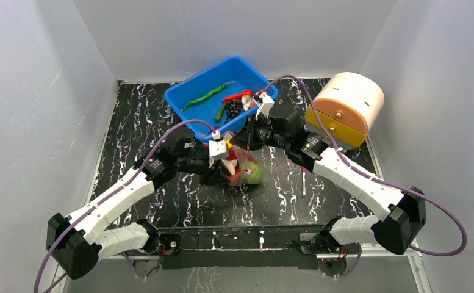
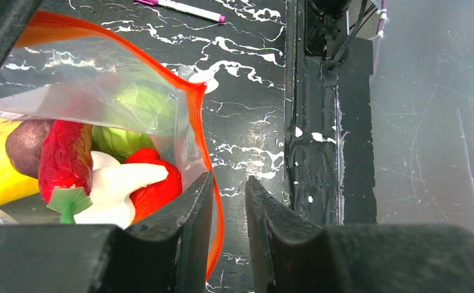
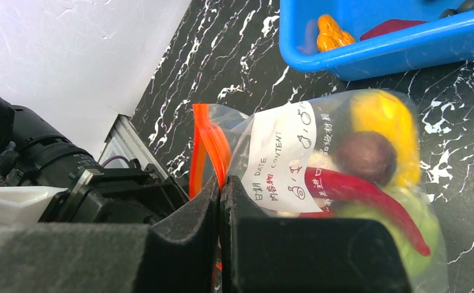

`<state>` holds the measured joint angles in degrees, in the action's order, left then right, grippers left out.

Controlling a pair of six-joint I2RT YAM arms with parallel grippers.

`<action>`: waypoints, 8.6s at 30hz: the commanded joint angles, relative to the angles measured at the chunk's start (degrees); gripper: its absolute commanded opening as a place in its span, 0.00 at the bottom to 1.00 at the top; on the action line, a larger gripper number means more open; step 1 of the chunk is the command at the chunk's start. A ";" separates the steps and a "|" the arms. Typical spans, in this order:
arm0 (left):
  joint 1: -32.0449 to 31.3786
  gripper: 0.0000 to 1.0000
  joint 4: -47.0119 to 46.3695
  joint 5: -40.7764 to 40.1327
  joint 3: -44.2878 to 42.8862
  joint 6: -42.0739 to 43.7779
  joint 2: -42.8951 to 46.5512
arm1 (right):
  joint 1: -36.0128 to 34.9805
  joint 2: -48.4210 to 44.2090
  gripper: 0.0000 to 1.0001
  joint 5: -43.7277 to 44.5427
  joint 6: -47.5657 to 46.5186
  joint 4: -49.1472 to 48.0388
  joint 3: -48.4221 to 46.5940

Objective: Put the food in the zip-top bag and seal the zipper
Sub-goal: Zip the zipper food storage bag at the center of the board.

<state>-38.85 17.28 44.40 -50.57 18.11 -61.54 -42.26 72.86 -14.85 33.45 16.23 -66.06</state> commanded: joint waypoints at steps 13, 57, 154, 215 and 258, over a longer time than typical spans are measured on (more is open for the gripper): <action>-0.22 0.30 -7.48 1.16 2.77 -1.77 -1.08 | 0.00 -0.19 0.00 -1.58 1.87 -6.13 -0.64; -0.13 0.00 -21.55 -2.77 1.67 -16.82 5.72 | -0.37 -32.81 0.46 -9.73 -36.25 -38.92 40.17; -2.99 0.00 -4.85 14.59 -14.65 7.49 -11.78 | -0.72 -31.79 0.00 -15.06 -44.26 -32.92 36.79; -2.79 0.00 0.94 5.45 -16.16 11.40 -8.81 | -1.37 -33.56 0.00 -7.82 -38.43 -41.29 38.42; -1.67 0.00 -1.81 14.23 -13.57 13.77 -7.63 | -1.47 -27.07 0.17 -15.03 -40.25 -29.94 30.22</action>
<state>-40.71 16.73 55.37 -63.81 30.26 -69.82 -43.77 45.78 -29.19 -6.13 -10.46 -32.49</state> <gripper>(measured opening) 0.062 0.204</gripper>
